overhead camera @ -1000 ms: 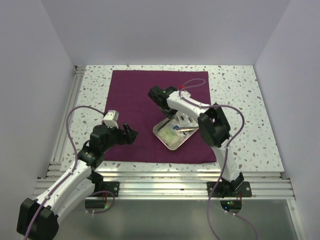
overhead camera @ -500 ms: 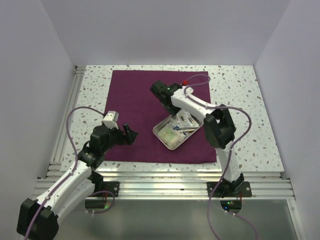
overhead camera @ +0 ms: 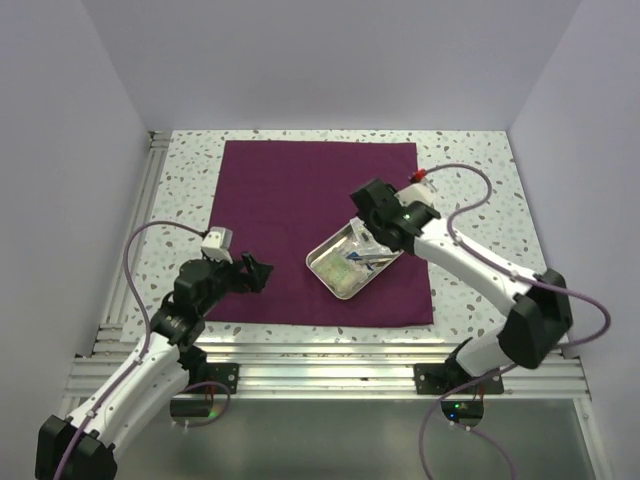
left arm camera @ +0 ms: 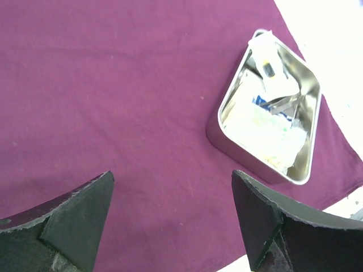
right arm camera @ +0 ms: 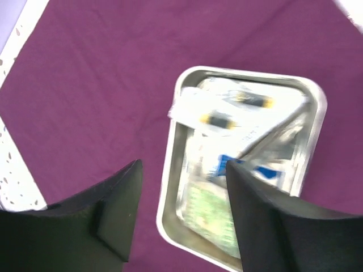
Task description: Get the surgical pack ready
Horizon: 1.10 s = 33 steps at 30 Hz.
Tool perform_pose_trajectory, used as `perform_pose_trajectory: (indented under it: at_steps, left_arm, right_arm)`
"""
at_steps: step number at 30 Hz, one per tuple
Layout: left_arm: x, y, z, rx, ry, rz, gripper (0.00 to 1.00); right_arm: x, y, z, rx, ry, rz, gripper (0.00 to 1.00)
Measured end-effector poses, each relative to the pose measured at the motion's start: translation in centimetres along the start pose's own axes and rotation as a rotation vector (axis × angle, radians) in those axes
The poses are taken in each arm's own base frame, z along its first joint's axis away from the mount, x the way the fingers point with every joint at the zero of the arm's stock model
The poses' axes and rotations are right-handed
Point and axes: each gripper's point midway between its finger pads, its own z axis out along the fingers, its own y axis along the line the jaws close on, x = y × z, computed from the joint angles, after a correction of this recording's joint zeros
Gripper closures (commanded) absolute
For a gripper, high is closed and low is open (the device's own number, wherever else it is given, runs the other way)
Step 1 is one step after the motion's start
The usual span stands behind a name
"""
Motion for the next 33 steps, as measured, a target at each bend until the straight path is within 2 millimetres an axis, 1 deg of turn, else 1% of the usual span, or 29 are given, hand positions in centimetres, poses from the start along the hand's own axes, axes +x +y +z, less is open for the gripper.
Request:
perform_pose_trajectory:
  at_steps: [2, 3, 5, 8, 9, 10, 11, 12, 15, 17, 23, 26, 27, 30, 31, 33]
  left_arm:
    - [-0.4, -0.1, -0.2, 0.004, -0.020, 0.004, 0.12]
    - [-0.5, -0.1, -0.2, 0.005, -0.028, 0.007, 0.12]
    - [-0.6, 0.0, -0.3, 0.004, -0.035, 0.011, 0.12]
    - [-0.5, 0.1, -0.3, 0.001, -0.038, 0.011, 0.12]
    - [-0.6, 0.0, -0.3, 0.002, -0.040, 0.012, 0.12]
    - [-0.6, 0.0, -0.3, 0.003, -0.042, 0.012, 0.12]
    - [-0.6, 0.0, -0.3, 0.003, -0.043, 0.012, 0.12]
    - [-0.7, 0.0, -0.3, 0.005, -0.045, 0.013, 0.12]
    - [-0.8, -0.1, -0.3, 0.009, -0.052, 0.014, 0.11]
    - [-1.0, -0.2, -0.3, 0.011, -0.058, 0.015, 0.11]
    - [-1.0, -0.3, -0.3, 0.016, -0.059, 0.015, 0.11]
    - [-0.9, -0.4, -0.3, 0.021, -0.056, 0.015, 0.11]
    - [-0.9, -0.3, -0.3, 0.022, -0.055, 0.015, 0.11]
    - [-0.5, -0.3, -0.2, 0.024, -0.047, 0.015, 0.11]
    - [-0.4, -0.3, -0.2, 0.025, -0.043, 0.015, 0.11]
    - [-0.3, -0.2, -0.2, 0.024, -0.039, 0.014, 0.11]
  right_arm:
    - [-0.8, -2.3, -1.0, -0.020, -0.025, 0.007, 0.49]
    - [-1.1, -3.5, -1.4, -0.026, -0.035, 0.013, 0.46]
    - [-1.7, -5.7, -2.4, -0.046, -0.054, 0.032, 0.25]
    - [-2.7, -8.6, -3.8, -0.090, -0.084, 0.064, 0.22]
    - [-2.9, -9.7, -4.2, -0.107, -0.094, 0.081, 0.19]
    - [-3.1, -10.9, -4.6, -0.115, -0.106, 0.092, 0.08]
    - [-3.3, -11.9, -4.9, -0.124, -0.113, 0.104, 0.03]
    - [-3.4, -12.9, -5.2, -0.126, -0.116, 0.109, 0.01]
    - [-3.2, -15.3, -5.6, -0.110, -0.110, 0.103, 0.02]
    - [-2.7, -16.6, -5.6, -0.083, -0.091, 0.091, 0.01]
    - [0.5, -21.5, -4.9, 0.073, 0.016, 0.039, 0.01]
    - [2.0, -23.2, -4.8, 0.142, 0.074, 0.017, 0.01]
    - [2.5, -23.6, -4.7, 0.162, 0.091, 0.010, 0.02]
    - [3.9, -24.8, -4.4, 0.216, 0.137, -0.009, 0.13]
    - [4.3, -25.3, -4.3, 0.232, 0.148, -0.013, 0.18]
    - [5.0, -26.1, -4.1, 0.260, 0.167, -0.017, 0.22]
